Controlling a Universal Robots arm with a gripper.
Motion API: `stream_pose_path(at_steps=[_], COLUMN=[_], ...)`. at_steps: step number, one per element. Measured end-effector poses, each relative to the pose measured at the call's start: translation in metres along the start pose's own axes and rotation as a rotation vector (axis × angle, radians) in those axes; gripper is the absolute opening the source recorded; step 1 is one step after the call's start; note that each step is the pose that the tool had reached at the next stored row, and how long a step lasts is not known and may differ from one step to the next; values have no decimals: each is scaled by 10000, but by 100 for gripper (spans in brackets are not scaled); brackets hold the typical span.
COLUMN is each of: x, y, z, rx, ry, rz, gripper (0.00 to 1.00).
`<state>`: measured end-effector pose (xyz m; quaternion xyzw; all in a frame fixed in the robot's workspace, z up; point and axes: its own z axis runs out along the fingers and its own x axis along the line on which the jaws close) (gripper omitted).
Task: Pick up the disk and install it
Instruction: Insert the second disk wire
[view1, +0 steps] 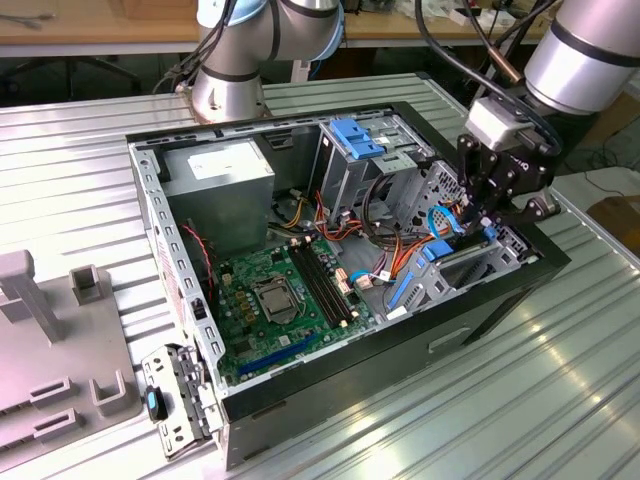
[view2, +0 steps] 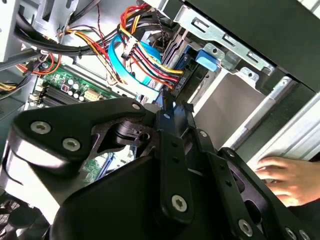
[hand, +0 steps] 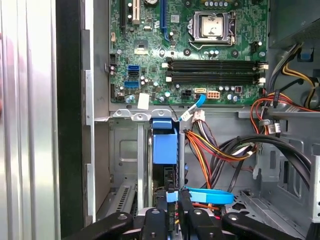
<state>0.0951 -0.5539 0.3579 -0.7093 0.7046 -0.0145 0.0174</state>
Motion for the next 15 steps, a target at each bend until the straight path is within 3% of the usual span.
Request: stream_pose_path(at_steps=[4, 6, 15], x=[0, 0, 0], y=[0, 0, -1], z=[-6, -7, -17], rx=[1, 2, 7], ry=[-3, -2, -1], rz=[0, 0, 0], gripper=[23, 11, 11])
